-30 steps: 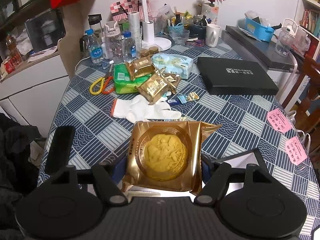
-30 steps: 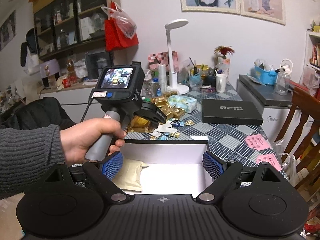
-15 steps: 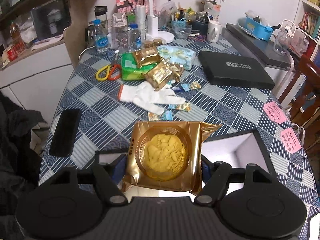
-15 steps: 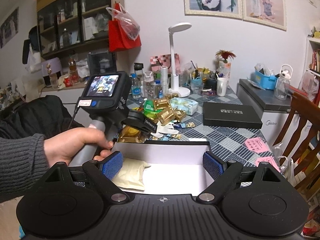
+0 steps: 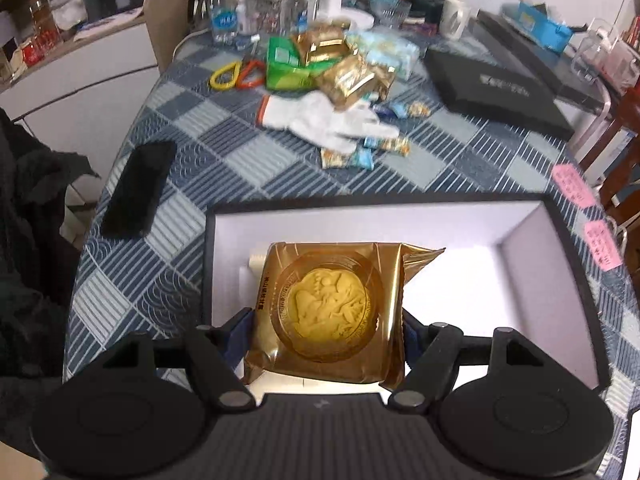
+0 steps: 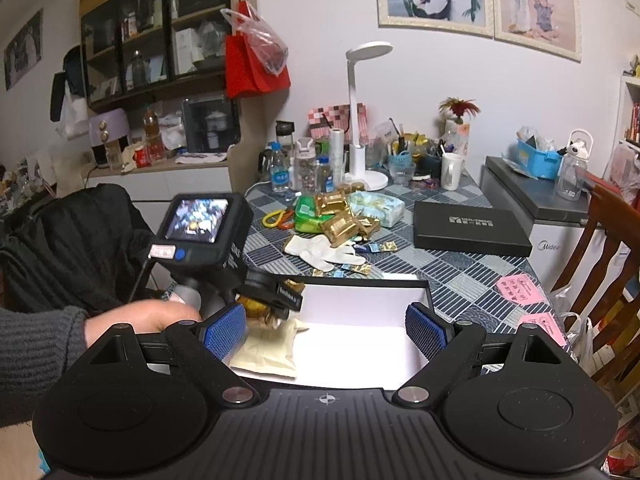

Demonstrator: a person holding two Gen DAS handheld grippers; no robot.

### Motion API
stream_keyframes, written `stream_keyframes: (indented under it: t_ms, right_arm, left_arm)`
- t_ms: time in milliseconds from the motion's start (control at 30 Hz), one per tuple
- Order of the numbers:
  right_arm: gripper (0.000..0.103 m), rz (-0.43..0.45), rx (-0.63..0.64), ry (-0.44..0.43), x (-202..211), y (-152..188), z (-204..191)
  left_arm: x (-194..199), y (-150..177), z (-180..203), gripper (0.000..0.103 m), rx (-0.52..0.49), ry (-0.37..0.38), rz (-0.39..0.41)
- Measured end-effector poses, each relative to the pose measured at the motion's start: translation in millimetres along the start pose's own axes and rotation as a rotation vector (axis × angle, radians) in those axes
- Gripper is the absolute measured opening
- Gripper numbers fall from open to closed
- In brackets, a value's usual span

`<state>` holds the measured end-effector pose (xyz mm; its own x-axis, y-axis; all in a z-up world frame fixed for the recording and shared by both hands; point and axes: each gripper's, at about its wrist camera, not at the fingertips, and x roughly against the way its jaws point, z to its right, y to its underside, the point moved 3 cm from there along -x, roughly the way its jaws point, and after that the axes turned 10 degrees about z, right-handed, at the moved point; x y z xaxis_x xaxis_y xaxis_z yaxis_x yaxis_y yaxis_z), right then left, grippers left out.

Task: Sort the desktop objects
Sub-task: 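Carry the square gold packet with the left tool and lower it into the box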

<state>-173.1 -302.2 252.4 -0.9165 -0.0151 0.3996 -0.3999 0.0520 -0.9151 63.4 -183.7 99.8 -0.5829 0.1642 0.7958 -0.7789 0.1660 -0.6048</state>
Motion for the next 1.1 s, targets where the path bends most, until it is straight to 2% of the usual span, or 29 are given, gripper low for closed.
stream_keyframes:
  t_ms: [500, 700, 1100]
  right_arm:
    - [0.088, -0.025, -0.015, 0.006, -7, 5, 5]
    - [0.088, -0.032, -0.018, 0.005, -11, 6, 6]
    - [0.088, -0.041, -0.020, 0.005, -13, 10, 4]
  left_arm:
    - [-48, 7, -6, 0.087, -0.003, -0.120, -0.049]
    - [-56, 3, -3, 0.091, -0.035, -0.180, -0.025]
    - [-47, -1, -7, 0.094, 0.011, -0.150, -0.032]
